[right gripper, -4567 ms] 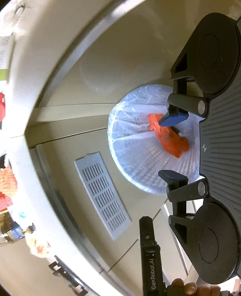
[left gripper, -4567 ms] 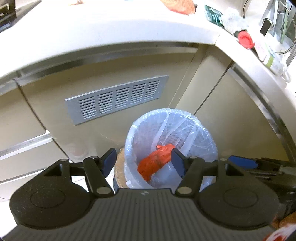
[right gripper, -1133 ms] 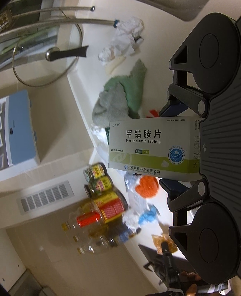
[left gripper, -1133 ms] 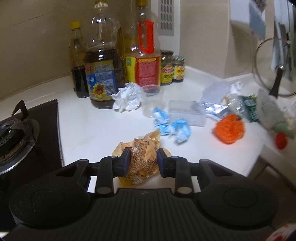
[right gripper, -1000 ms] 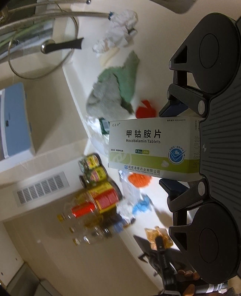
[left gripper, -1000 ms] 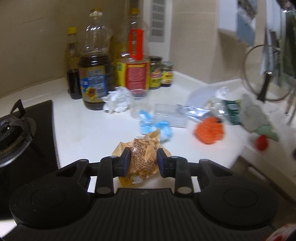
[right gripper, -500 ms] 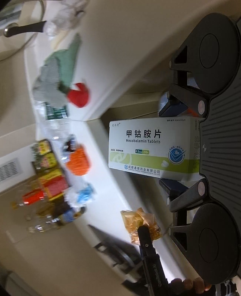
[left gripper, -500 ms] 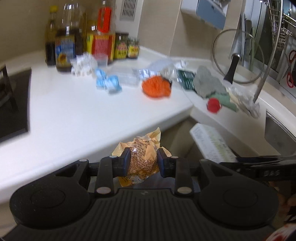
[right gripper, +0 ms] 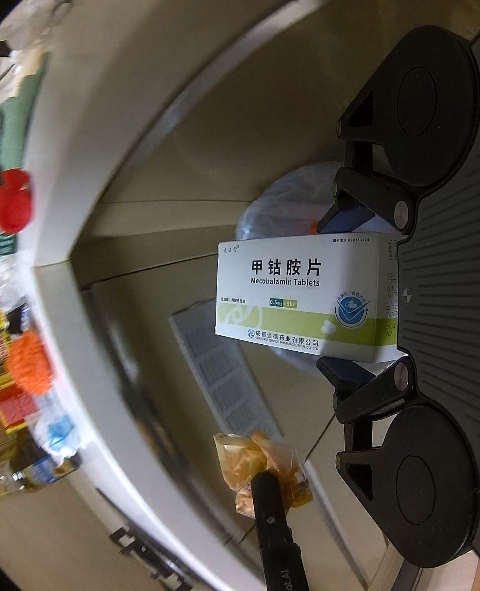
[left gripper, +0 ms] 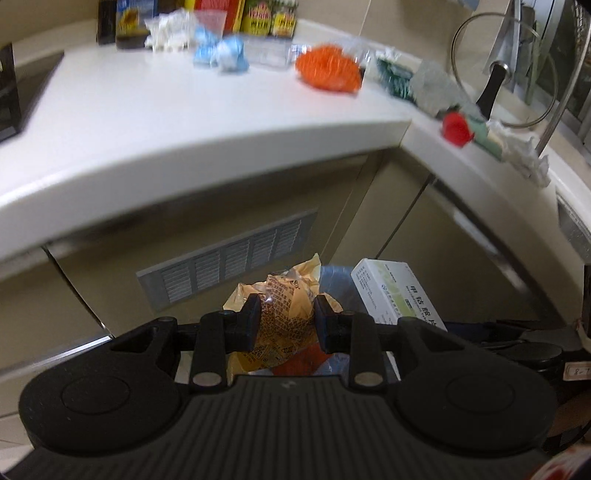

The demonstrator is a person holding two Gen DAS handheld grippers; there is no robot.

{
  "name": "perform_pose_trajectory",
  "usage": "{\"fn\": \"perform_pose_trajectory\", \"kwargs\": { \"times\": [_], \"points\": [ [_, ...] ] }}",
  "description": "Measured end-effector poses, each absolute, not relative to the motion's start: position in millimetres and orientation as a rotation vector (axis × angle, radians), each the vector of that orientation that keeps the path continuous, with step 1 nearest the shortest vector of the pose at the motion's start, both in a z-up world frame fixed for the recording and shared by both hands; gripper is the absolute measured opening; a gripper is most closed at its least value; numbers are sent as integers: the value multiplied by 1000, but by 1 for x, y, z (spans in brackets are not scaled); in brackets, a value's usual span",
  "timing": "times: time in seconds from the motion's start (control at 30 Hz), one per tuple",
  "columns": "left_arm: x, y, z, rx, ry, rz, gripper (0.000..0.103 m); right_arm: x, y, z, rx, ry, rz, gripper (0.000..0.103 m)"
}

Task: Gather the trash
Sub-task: 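Carry wrapper and medicine box down over the wastebasket with both grippers, then open both grippers to drop wrapper and medicine box into the wastebasket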

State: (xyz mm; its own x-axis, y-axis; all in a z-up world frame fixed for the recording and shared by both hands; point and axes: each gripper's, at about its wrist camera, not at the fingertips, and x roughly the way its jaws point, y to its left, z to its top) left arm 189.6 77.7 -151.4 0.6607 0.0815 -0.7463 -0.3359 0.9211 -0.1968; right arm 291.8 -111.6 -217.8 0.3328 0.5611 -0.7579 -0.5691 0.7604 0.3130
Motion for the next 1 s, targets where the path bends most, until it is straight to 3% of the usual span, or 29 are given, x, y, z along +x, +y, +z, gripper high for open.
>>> {"fn": "perform_pose_trajectory", "kwargs": {
  "times": [0.5,0.67,1.0],
  "points": [
    [230,68,-227,-386,918,188,27,312,-105,-284,74,984,669,71],
    [240,65,-241,-385,946,174,27,320,-110,-294,103,985,625,81],
    [258,58,-263,-391,996,138,30,320,-121,-301,87,1014,580,81]
  ]
}}
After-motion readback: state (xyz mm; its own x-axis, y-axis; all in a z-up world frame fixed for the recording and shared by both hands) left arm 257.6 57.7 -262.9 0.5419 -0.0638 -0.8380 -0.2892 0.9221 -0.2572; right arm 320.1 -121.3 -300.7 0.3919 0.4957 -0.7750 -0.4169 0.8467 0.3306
